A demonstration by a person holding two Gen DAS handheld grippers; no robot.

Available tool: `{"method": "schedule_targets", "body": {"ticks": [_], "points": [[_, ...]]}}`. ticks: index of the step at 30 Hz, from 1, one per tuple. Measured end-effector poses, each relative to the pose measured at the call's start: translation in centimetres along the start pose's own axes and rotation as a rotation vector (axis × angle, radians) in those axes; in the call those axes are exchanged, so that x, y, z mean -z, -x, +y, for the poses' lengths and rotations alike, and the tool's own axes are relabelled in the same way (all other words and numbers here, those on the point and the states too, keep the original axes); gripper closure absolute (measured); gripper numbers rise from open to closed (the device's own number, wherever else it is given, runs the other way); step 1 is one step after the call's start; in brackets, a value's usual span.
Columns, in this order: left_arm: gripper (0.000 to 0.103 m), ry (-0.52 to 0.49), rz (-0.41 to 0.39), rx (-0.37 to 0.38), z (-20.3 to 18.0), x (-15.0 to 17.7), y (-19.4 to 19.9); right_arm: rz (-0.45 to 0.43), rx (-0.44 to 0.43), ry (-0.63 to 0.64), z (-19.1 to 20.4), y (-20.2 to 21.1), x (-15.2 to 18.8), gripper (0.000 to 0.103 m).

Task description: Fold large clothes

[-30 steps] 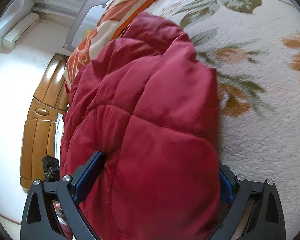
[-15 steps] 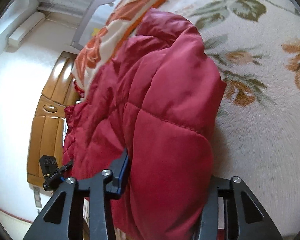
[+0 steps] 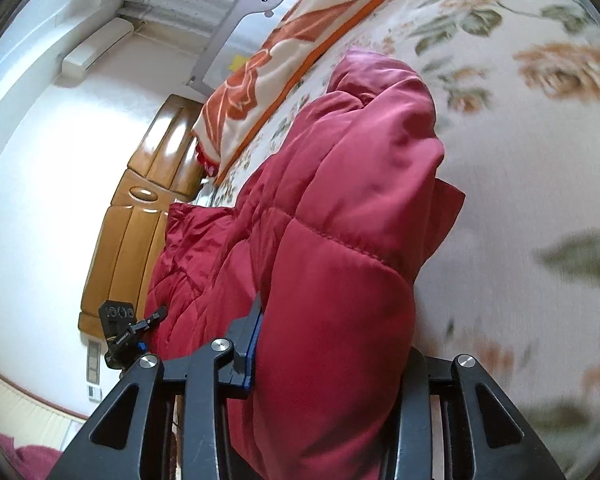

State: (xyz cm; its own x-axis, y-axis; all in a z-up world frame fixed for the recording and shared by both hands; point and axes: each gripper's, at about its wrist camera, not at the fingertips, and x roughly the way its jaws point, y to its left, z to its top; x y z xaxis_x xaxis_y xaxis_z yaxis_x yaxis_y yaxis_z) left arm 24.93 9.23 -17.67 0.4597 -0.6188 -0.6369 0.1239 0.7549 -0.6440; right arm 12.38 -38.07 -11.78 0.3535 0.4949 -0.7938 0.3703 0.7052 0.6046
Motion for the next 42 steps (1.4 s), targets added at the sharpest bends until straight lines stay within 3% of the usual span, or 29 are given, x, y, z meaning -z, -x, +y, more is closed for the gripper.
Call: {"method": "schedule_targets", "body": {"ticks": [6,13,25,30,34,37,42], "points": [[0.066,0.031,0.006,0.001,1.8,3.4,3.0,-0.006,-0.007,-0.035,-0.6,1.5,5.3,0.066],[0.063,0.063,0.024,-0.070,1.9,4.7,3.4,-0.010,0.024,-0.077,-2.6,0.8,6.5,0.064],[0.047,0.022,0.026,-0.138,0.6,6.1,3.1,-0.044,0.037,-0.101,-5.1,0.4,8.7,0.053],[0.033,0.032,0.029,-0.145,1.3,6.3,3.0,-0.053,0.041,-0.109,-5.7,0.2,9.2,0.046],[0.026,0.032,0.018,-0.187,1.3,6.2,3.3,-0.055,0.059,-0.114,-5.7,0.2,9.4,0.036],[0.021,0.021,-0.001,-0.242,0.8,6.4,3.8,-0.064,0.120,-0.099,-5.5,0.4,9.6,0.026],[0.011,-0.004,-0.026,-0.379,-1.1,6.8,4.9,-0.076,0.205,-0.055,-4.4,0.7,9.7,0.025]]}}
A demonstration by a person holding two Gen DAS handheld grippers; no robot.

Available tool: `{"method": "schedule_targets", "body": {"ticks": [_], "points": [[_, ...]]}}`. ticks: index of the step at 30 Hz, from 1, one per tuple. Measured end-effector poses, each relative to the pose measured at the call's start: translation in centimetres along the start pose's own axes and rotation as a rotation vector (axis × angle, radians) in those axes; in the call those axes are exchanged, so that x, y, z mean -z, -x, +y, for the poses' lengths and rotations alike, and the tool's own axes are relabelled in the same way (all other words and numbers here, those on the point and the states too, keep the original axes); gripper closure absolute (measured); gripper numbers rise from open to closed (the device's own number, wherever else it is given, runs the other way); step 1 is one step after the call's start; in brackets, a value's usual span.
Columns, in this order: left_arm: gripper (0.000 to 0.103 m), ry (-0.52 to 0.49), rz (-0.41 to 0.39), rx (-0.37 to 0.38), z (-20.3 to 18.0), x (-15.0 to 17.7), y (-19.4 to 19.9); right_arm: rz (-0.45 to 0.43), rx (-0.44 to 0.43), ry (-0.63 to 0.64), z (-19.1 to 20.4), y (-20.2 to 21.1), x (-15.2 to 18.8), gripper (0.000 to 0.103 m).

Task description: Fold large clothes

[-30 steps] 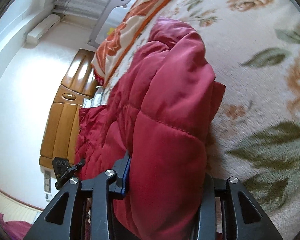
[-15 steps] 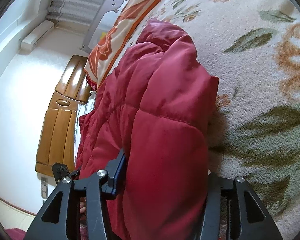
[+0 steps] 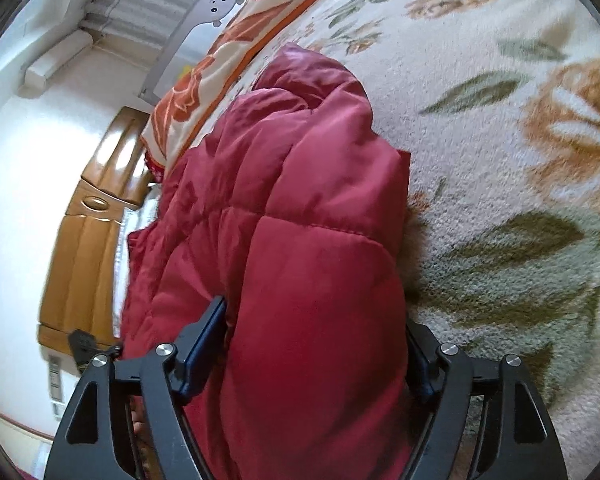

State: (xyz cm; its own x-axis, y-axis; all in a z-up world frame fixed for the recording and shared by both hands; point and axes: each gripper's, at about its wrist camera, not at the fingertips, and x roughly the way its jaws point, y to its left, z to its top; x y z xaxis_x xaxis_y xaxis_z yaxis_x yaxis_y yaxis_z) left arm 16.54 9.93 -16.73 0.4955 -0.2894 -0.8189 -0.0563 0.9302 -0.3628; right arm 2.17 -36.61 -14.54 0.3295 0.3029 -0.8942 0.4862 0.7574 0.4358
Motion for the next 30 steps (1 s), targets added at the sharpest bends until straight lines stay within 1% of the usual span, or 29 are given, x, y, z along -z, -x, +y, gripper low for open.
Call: {"method": "schedule_targets", "body": {"ticks": [2,6,8,9,12,14,18,20,24,27,30], "points": [[0.009,-0.010,-0.014,-0.048,-0.8,0.2,0.9,-0.011,0.039,0.023,0.7,0.4,0.0,0.024],[0.008,-0.035,-0.057,-0.148,-2.4,0.6,2.6,-0.057,0.141,0.074,2.1,1.8,0.3,0.024],[0.008,-0.044,-0.080,-0.207,-2.9,0.7,3.2,-0.074,0.179,0.091,2.6,2.3,0.5,0.024],[0.008,-0.046,-0.091,-0.220,-3.1,0.8,3.7,-0.083,0.198,0.100,2.9,2.7,0.6,0.024],[0.009,-0.060,-0.130,-0.228,-3.6,1.0,5.2,-0.112,0.237,0.121,3.6,3.8,0.7,0.024],[0.009,-0.074,-0.140,-0.226,-4.0,1.1,5.8,-0.146,0.260,0.138,4.5,4.9,0.8,0.024],[0.009,-0.098,-0.147,-0.200,-4.8,1.4,6.7,-0.201,0.241,0.156,5.7,6.5,0.6,0.024],[0.009,-0.114,-0.151,-0.185,-5.4,1.6,7.2,-0.214,0.237,0.172,6.4,6.7,0.4,0.024],[0.009,-0.153,-0.159,-0.146,-6.7,1.4,7.7,-0.207,0.228,0.202,7.7,6.3,0.6,0.024],[0.009,-0.198,-0.152,-0.141,-8.1,1.4,7.6,-0.190,0.220,0.235,8.9,5.5,1.0,0.024],[0.009,-0.236,-0.131,-0.146,-9.8,1.5,7.0,-0.176,0.225,0.296,10.6,4.5,1.5,0.024]]}}
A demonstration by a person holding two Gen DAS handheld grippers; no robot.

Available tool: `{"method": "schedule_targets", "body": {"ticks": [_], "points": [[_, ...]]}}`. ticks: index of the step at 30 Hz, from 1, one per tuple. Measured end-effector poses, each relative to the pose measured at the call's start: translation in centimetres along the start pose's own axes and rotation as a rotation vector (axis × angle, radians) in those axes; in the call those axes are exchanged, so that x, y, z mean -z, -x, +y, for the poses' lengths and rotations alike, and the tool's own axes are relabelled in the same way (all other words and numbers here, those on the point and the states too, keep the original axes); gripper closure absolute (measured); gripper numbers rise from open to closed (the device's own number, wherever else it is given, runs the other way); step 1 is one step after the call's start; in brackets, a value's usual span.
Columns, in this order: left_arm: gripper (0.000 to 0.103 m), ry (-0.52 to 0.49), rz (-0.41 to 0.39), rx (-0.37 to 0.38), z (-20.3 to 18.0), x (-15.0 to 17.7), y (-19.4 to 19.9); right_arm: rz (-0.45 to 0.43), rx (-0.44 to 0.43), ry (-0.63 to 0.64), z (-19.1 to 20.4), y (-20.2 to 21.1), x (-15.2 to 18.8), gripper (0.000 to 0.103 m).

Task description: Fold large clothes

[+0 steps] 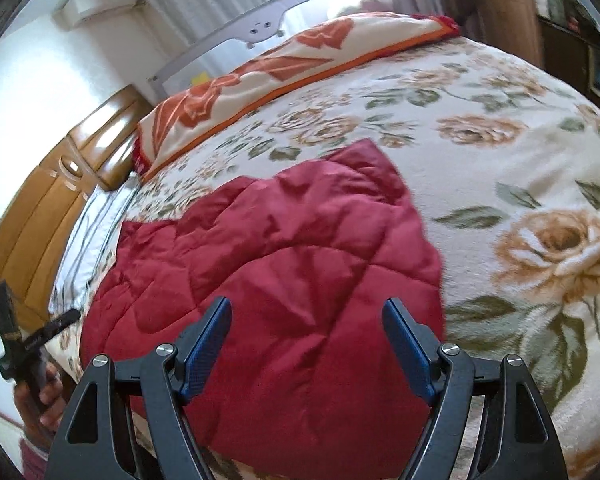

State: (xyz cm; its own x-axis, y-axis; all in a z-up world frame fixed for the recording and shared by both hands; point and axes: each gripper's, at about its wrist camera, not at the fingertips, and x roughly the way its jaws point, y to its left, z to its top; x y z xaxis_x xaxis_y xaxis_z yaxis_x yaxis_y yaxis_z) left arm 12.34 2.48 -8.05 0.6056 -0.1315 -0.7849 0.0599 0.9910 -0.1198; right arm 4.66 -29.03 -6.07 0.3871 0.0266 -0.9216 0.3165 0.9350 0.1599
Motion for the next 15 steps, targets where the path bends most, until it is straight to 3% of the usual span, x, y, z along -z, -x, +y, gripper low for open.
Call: {"method": "schedule_targets", "body": {"ticks": [5,15], "points": [[0.009,-0.068,0.046,-0.061,-2.8,-0.4,-0.9,0.017,0.005,0.101,3.2,-1.2,0.4,0.024],[0.009,-0.138,0.084,-0.081,-6.4,-1.2,-2.2,0.061,0.029,0.213,6.6,-3.5,0.9,0.024]]}}
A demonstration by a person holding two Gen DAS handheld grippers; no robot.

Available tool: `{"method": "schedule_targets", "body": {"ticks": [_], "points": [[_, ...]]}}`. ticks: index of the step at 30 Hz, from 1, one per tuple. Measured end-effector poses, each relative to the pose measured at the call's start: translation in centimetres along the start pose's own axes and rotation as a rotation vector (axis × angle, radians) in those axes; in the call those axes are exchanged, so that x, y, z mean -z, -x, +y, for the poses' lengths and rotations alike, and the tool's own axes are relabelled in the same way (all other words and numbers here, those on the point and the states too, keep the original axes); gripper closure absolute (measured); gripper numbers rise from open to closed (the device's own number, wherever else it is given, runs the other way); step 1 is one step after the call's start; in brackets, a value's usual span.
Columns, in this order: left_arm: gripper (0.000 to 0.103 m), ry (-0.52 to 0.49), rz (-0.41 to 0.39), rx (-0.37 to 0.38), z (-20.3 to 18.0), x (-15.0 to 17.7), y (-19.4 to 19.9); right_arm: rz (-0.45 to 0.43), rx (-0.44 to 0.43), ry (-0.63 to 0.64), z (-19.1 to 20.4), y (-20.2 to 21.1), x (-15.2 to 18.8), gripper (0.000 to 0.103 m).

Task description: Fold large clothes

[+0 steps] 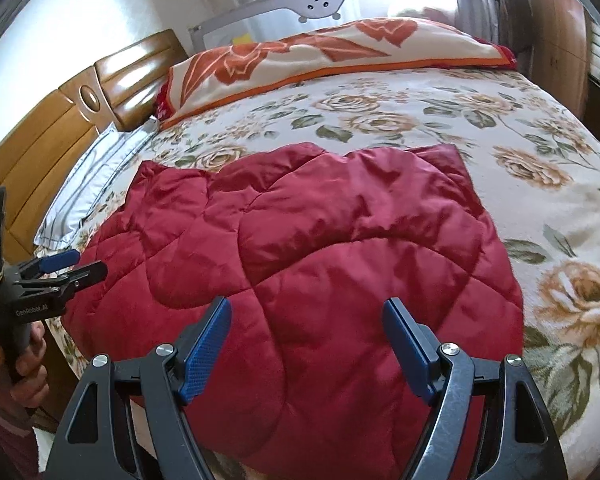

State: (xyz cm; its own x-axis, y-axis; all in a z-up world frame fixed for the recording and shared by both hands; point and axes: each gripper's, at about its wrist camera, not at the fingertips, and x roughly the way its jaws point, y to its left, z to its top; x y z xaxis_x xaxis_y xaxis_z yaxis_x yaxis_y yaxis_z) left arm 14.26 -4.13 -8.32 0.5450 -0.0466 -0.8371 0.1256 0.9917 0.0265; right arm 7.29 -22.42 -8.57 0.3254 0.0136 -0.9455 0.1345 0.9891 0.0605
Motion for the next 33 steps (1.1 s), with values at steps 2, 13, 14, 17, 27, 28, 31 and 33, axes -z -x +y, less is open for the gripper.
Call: {"method": "schedule_targets", "body": {"ticks": [2,13,14,17,27,28,31,33], "points": [[0.009,-0.010,0.005,-0.005,-0.3,-0.2,-0.4,0.012,0.008,0.015,0.2,-0.7,-0.2,0.024],[0.009,-0.004,0.078,-0.001,-0.2,-0.8,-4.1,0.074,0.055,0.006,-1.6,-3.6,-1.3,0.022],[0.009,-0.009,0.078,-0.004,-0.2,-0.8,-4.3,0.074,0.060,0.004,-1.8,-3.7,-1.5,0.022],[0.008,-0.023,0.081,-0.016,-0.5,-1.1,-4.9,0.086,0.074,-0.007,-2.5,-4.4,-2.1,0.022],[0.006,-0.033,0.091,-0.021,-0.7,-1.7,-6.8,0.137,0.108,-0.046,-4.4,-7.3,-2.5,0.021],[0.006,-0.034,0.093,-0.019,-0.7,-1.8,-7.0,0.133,0.110,-0.057,-4.7,-7.4,-2.5,0.021],[0.005,-0.031,0.098,-0.011,-0.7,-1.9,-7.9,0.123,0.104,-0.106,-5.9,-7.9,-2.5,0.021],[0.005,-0.028,0.101,-0.009,-0.6,-1.8,-8.3,0.120,0.092,-0.131,-6.5,-8.1,-2.5,0.021]]}}
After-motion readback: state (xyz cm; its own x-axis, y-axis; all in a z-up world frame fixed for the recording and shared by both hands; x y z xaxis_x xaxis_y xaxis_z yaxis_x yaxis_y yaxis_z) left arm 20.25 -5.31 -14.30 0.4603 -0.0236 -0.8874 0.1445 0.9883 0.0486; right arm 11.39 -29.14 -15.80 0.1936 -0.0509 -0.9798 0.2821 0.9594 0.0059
